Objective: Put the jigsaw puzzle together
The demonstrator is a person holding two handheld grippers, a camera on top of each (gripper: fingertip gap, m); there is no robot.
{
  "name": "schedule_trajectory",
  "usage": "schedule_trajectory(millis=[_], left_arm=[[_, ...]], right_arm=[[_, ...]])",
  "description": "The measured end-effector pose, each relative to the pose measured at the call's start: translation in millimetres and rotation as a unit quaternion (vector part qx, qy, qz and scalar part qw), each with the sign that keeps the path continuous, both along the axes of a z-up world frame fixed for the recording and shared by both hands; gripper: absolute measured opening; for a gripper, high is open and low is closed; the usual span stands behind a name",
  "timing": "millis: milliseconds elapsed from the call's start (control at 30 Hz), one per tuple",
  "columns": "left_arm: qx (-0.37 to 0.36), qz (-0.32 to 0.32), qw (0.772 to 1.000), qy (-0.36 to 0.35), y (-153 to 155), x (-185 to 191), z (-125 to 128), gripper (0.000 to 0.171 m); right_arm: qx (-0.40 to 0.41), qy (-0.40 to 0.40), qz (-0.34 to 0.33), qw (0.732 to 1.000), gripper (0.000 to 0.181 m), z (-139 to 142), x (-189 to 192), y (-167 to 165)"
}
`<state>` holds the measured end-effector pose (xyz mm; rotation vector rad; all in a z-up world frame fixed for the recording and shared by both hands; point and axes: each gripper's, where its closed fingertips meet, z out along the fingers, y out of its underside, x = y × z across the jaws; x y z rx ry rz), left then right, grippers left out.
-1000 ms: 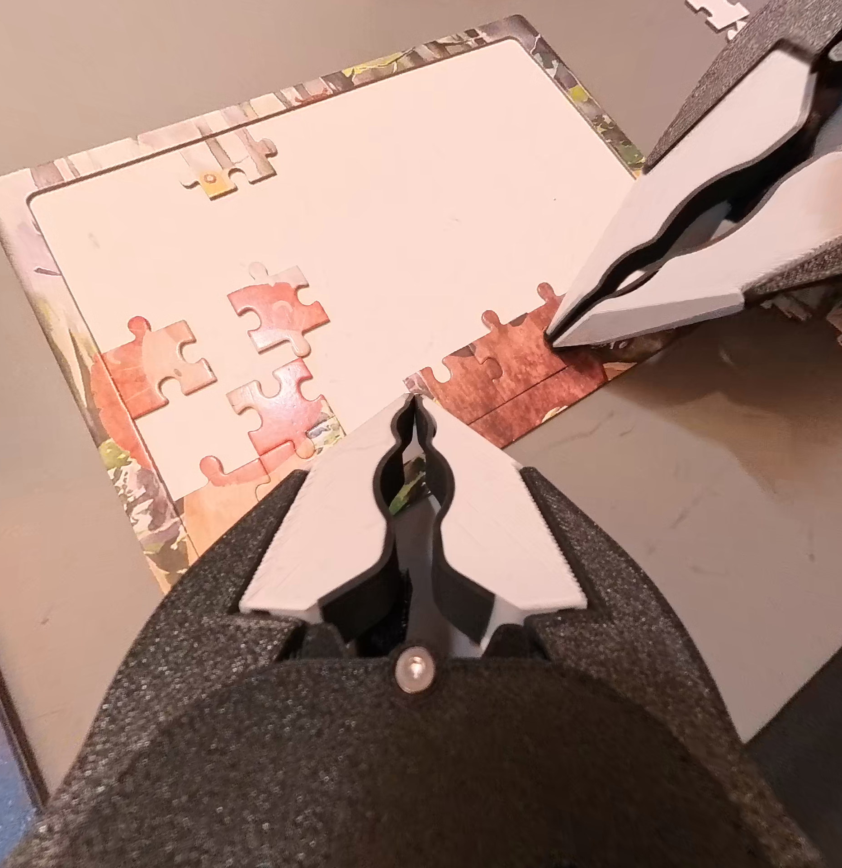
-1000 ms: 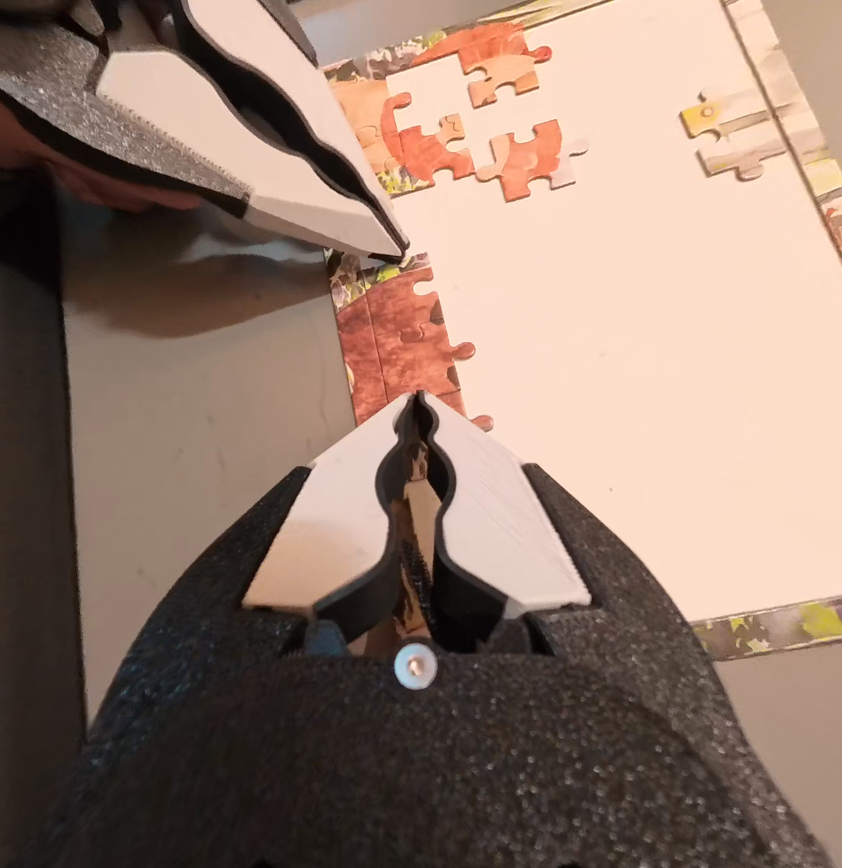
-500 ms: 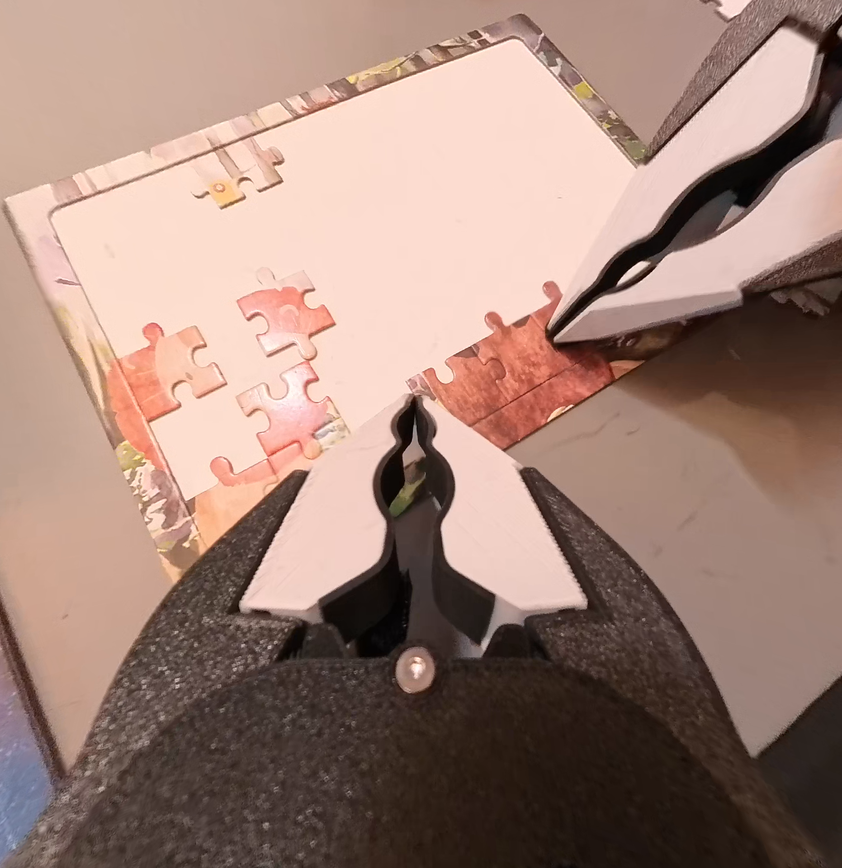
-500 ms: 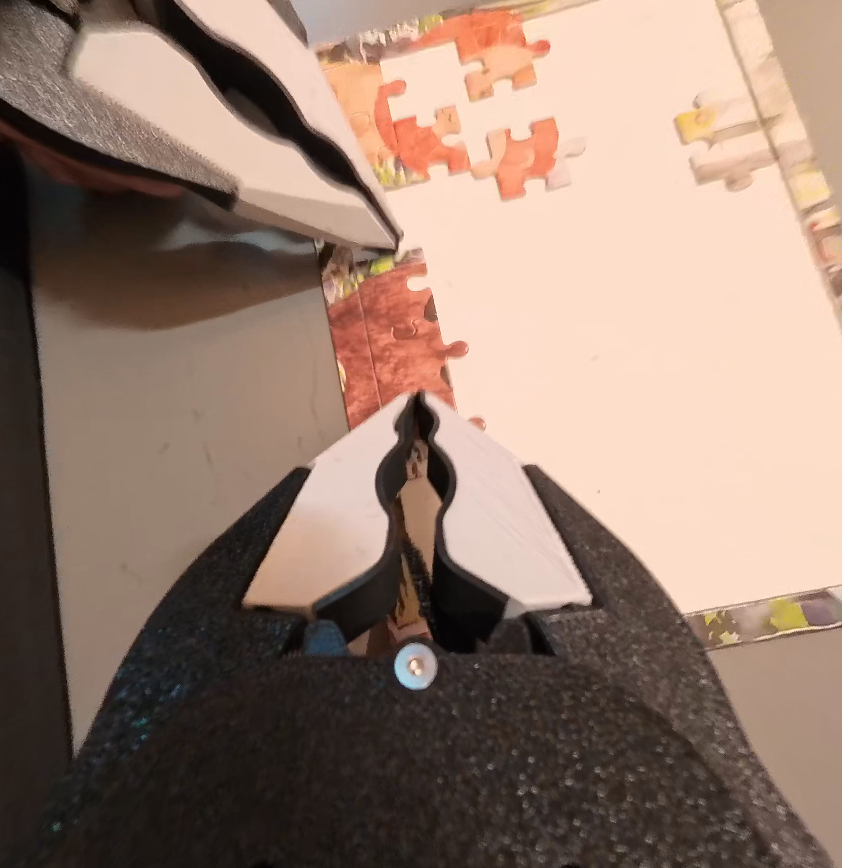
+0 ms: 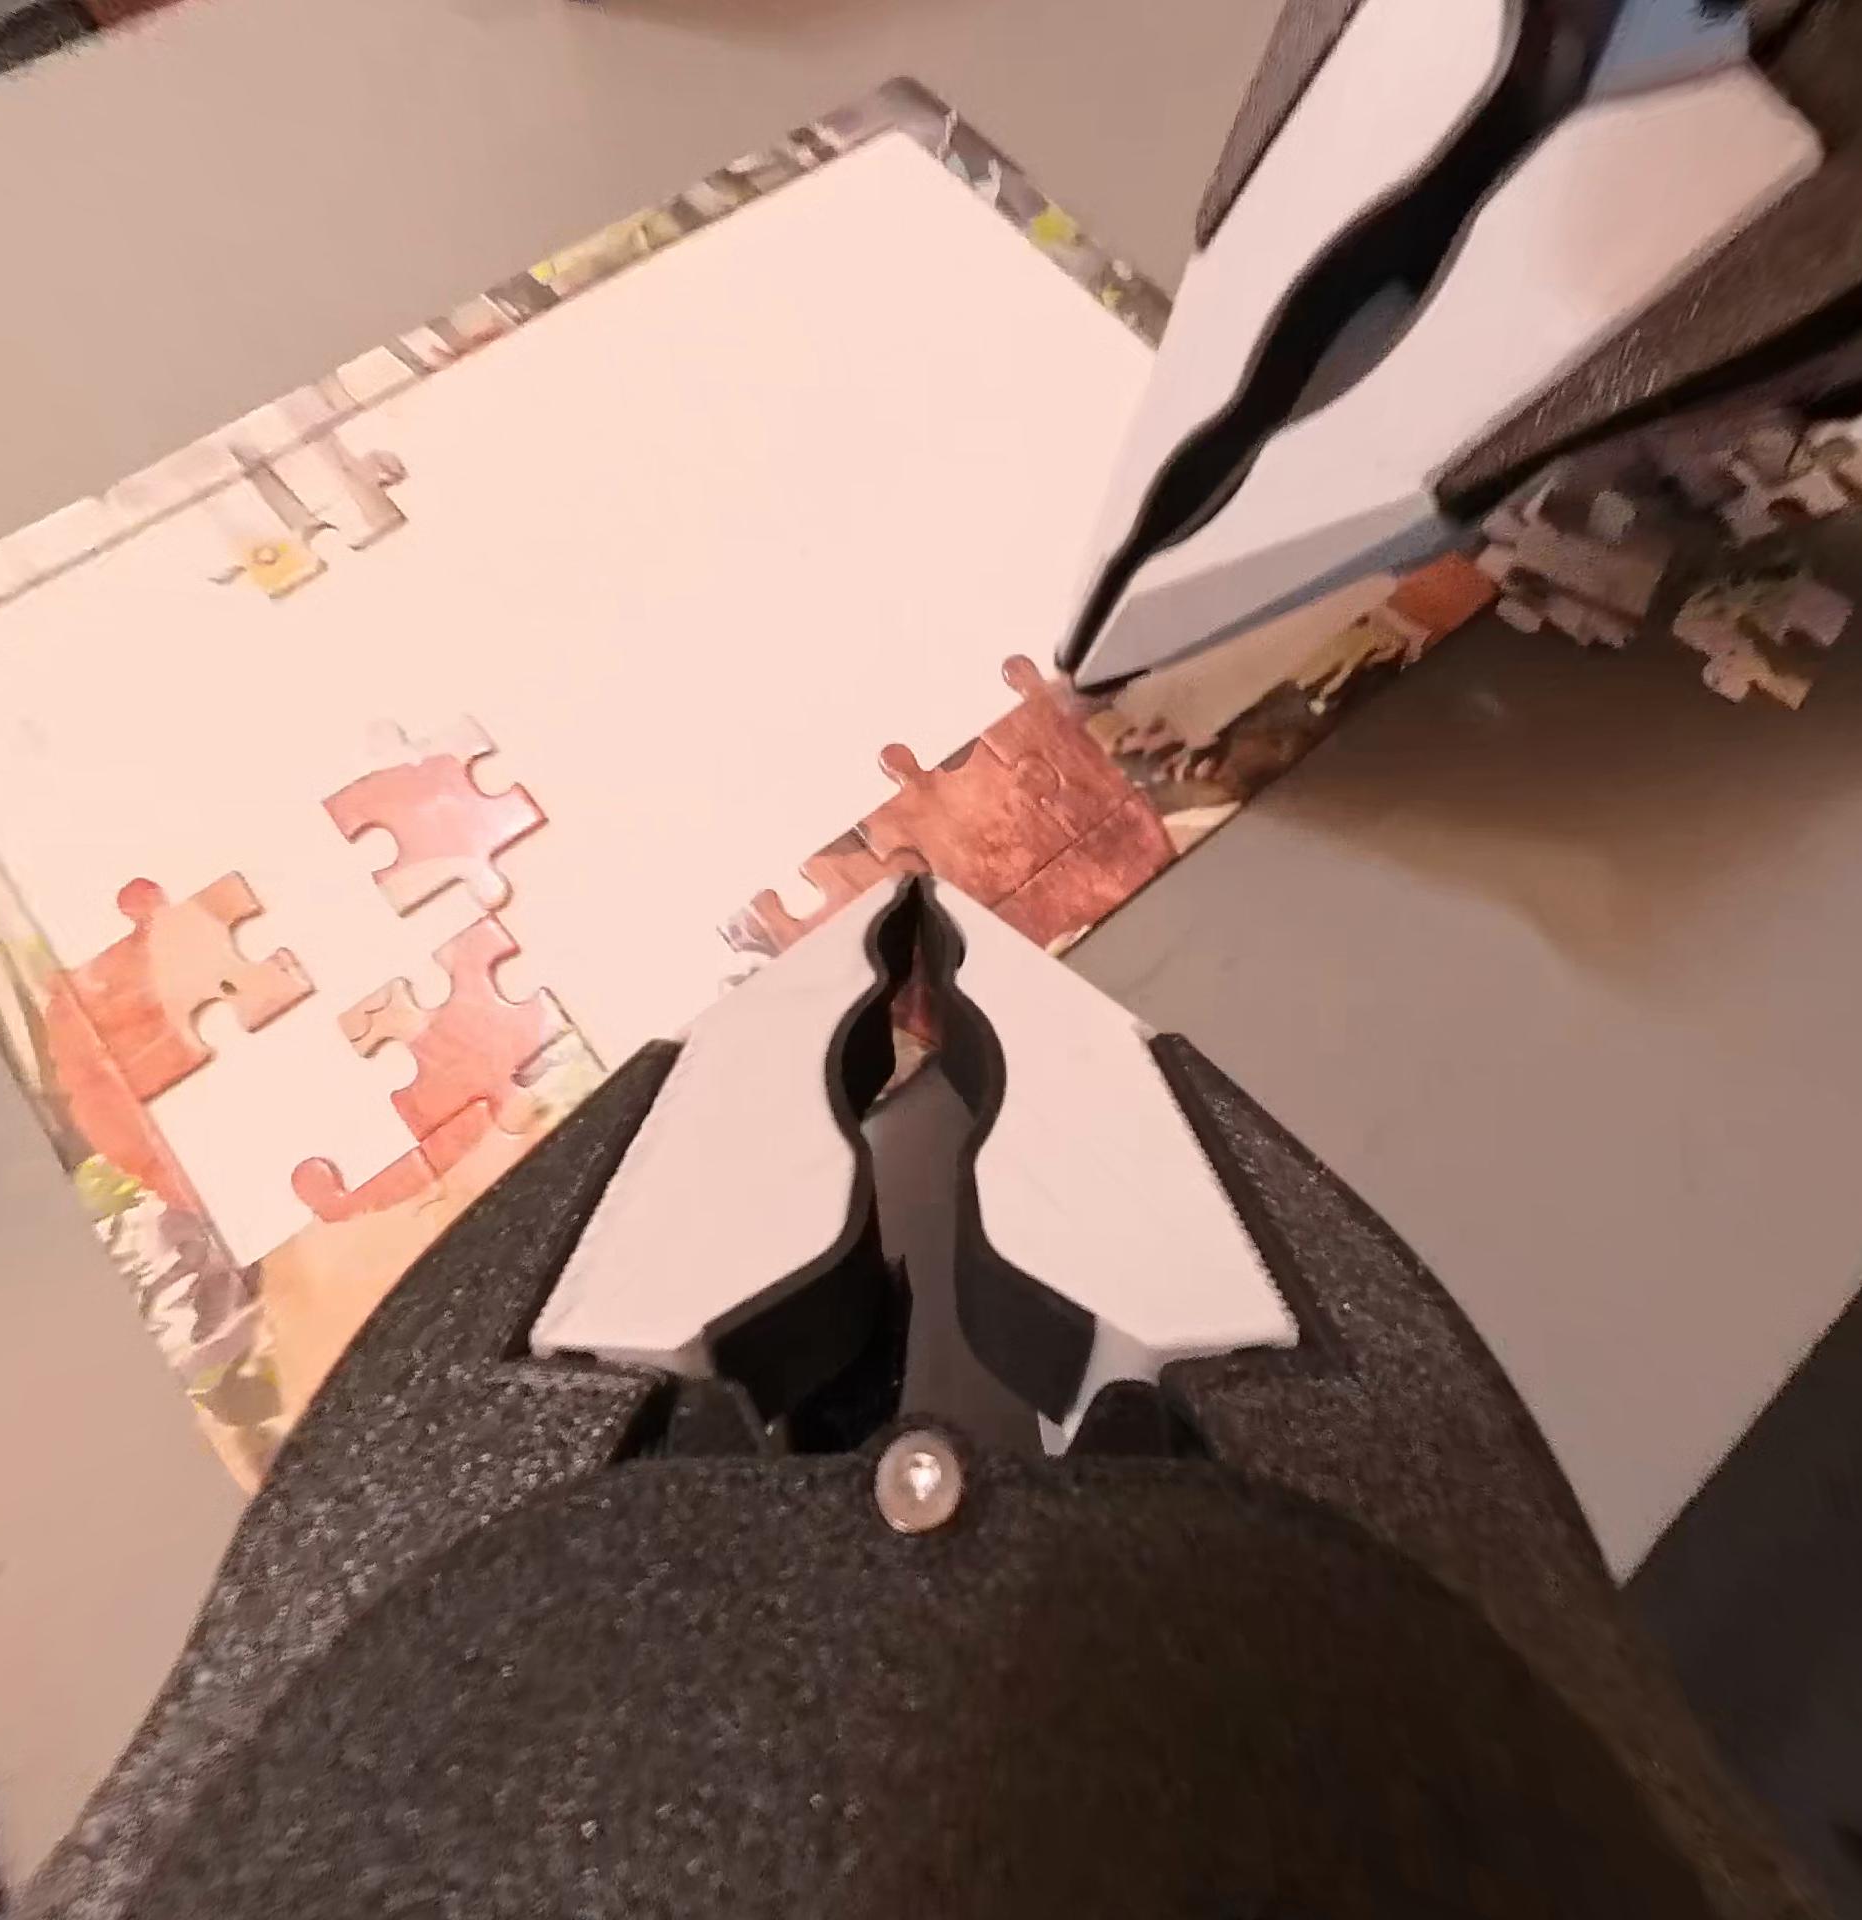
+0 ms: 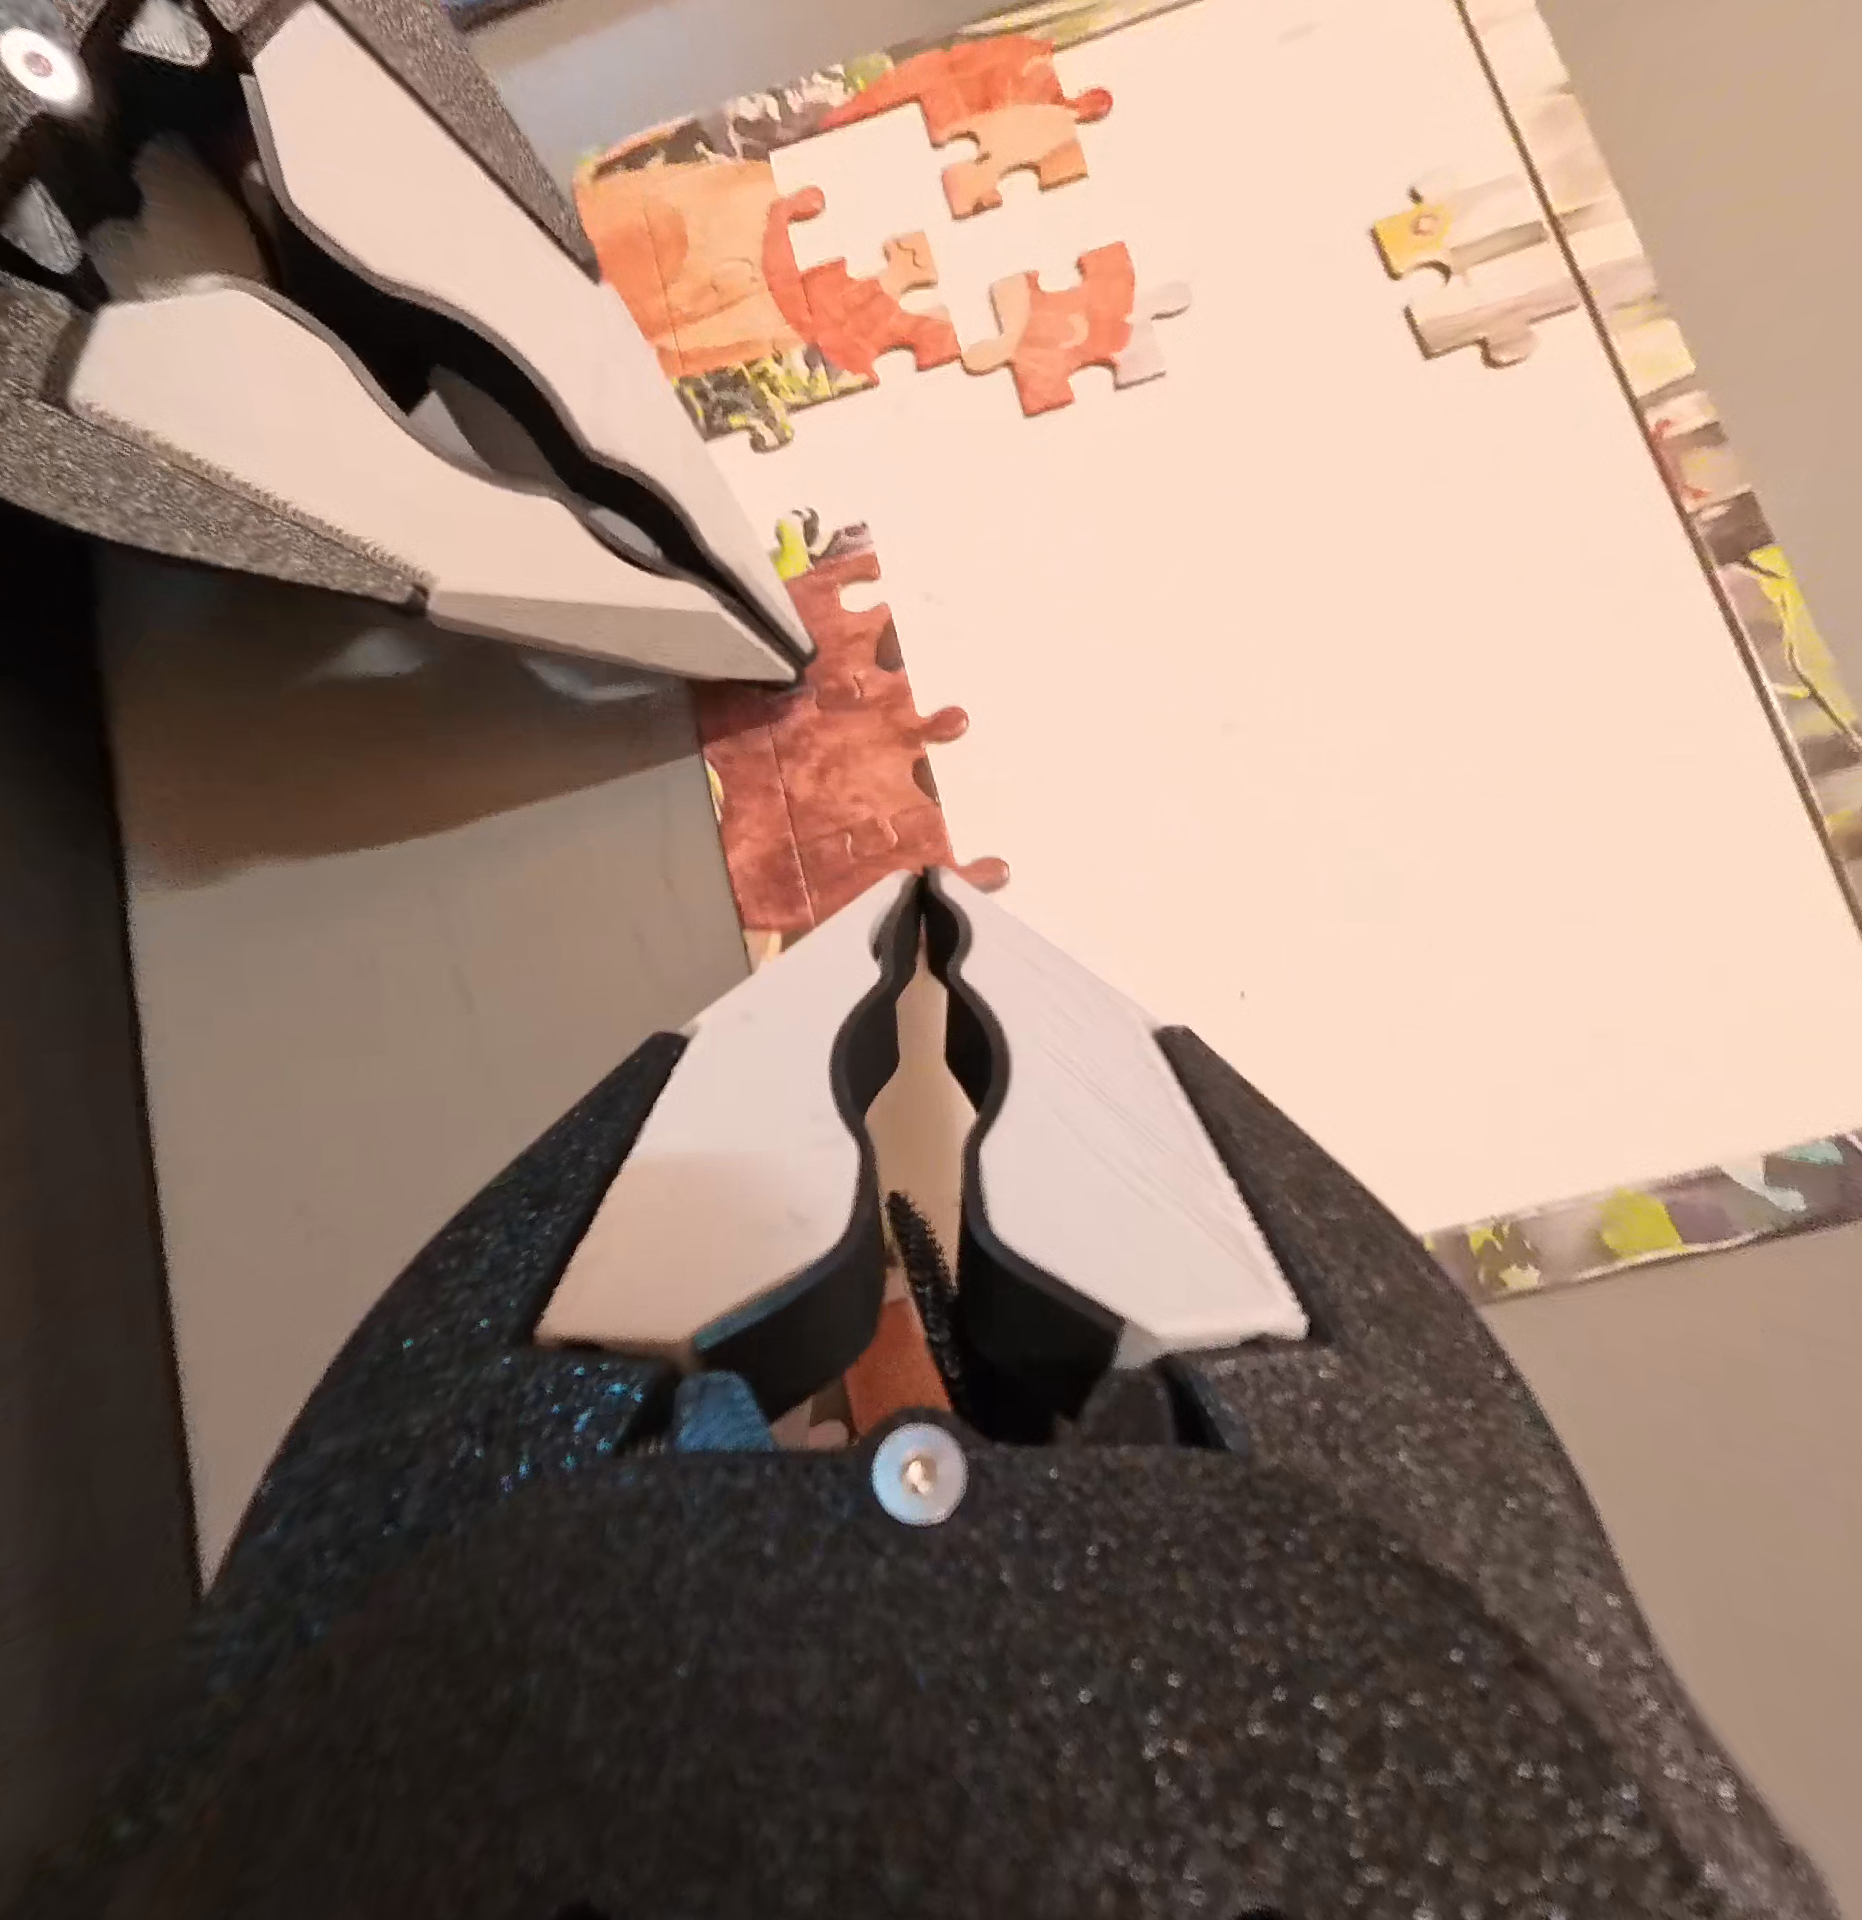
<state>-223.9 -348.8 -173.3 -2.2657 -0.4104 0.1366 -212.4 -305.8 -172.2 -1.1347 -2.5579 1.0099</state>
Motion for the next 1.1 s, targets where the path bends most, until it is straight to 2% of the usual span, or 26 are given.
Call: schedule_trajectory(millis=[67,200,300,400,467,633,1100], left_arm=[[-0.011,-0.01,1.0,-0.013,1,5,-8,0.0],[0.01,-0.003,0.998,-0.056,1,5,-7,0.0],[0.022,0.002,0.998,-0.064,1,3,-4,0.0],[0.082,0.053,0.994,-0.05,-9,-18,18,0.0],[0.092,0.095,0.99,-0.046,-22,-34,20,0.0],[0.029,0.136,0.99,-0.022,-41,-49,1,0.0],[-0.008,0.099,0.995,-0.004,-37,-35,-7,0.0]], right_arm=[[-0.002,-0.01,0.002,1.0,0.0,-3,5,2],[0.003,-0.013,0.019,1.0,0.0,-7,11,-4],[0.004,-0.011,0.021,1.0,0.0,-7,12,-3],[0.005,-0.017,0.011,1.0,0.0,-7,13,7],[0.007,-0.029,0.008,1.0,0.0,-9,17,14],[0.01,-0.03,0.006,0.999,0.0,-12,17,17],[0.014,-0.026,0.025,0.999,0.0,-12,22,12]])
